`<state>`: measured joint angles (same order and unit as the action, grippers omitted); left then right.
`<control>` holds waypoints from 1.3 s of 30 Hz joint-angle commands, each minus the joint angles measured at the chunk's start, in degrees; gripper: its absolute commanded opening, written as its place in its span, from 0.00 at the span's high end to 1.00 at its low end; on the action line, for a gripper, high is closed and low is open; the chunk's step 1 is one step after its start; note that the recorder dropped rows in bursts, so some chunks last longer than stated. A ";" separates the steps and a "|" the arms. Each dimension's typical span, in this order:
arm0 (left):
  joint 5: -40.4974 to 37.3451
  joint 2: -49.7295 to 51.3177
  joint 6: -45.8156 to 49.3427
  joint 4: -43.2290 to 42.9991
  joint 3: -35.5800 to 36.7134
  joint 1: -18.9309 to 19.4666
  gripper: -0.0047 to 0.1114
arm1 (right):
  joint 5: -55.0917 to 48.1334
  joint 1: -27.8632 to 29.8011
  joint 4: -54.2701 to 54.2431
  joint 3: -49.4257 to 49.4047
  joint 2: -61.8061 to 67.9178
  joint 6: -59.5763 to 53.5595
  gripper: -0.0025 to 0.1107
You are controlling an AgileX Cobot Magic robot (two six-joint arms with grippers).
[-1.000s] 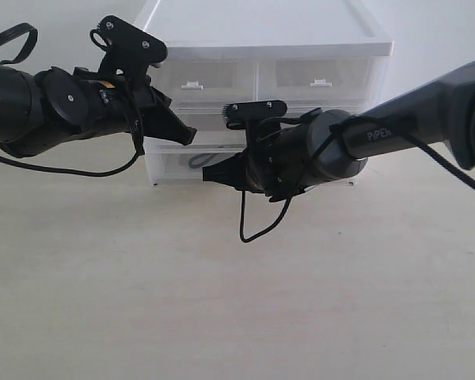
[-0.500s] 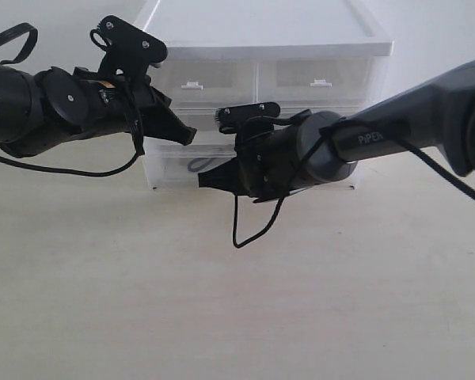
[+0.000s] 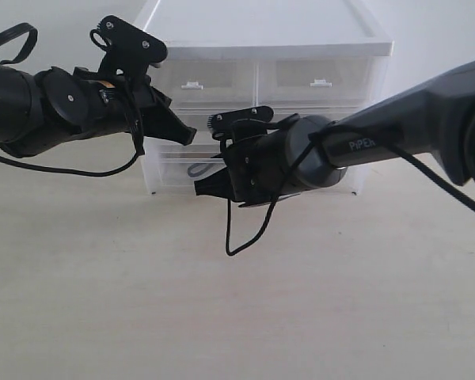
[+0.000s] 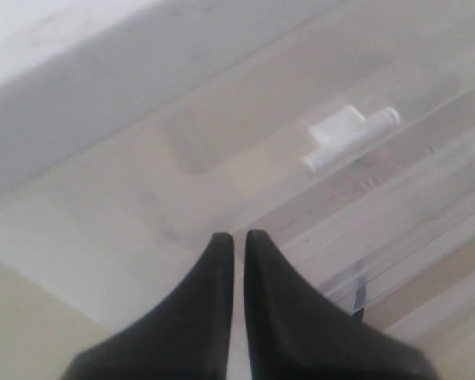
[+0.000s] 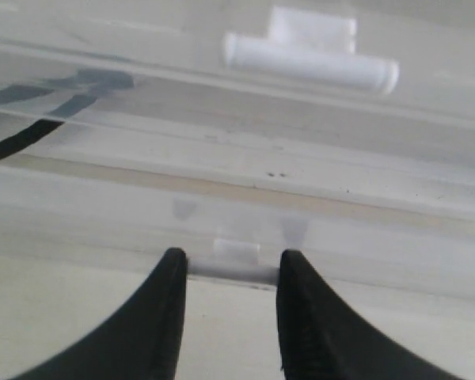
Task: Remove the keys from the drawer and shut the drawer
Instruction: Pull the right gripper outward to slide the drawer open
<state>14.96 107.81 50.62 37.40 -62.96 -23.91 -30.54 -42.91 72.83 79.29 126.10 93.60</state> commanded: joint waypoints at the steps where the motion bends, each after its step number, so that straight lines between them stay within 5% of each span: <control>1: 32.57 1.54 -0.27 3.57 -1.21 2.67 0.92 | -3.08 -0.23 -3.47 0.26 -0.85 -4.05 0.98; 27: 32.57 1.54 -0.27 3.57 -1.21 2.67 0.92 | -13.42 -4.93 -9.29 0.26 -0.85 -12.00 0.98; 30: 32.57 1.54 -0.27 3.57 -1.21 2.67 0.92 | -14.34 -4.93 -9.29 0.26 -0.85 -12.10 0.90; 36: 32.57 1.54 -0.27 3.57 -1.21 2.67 0.92 | -18.33 -4.93 -9.17 0.26 -0.85 -12.10 0.58; 39: 32.57 1.54 -0.27 3.57 -1.21 2.67 0.92 | -22.24 -5.04 -9.17 0.26 -0.85 -12.10 0.56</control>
<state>14.96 107.81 50.62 37.40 -62.96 -23.91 -45.70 -48.45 64.24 79.79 125.77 81.85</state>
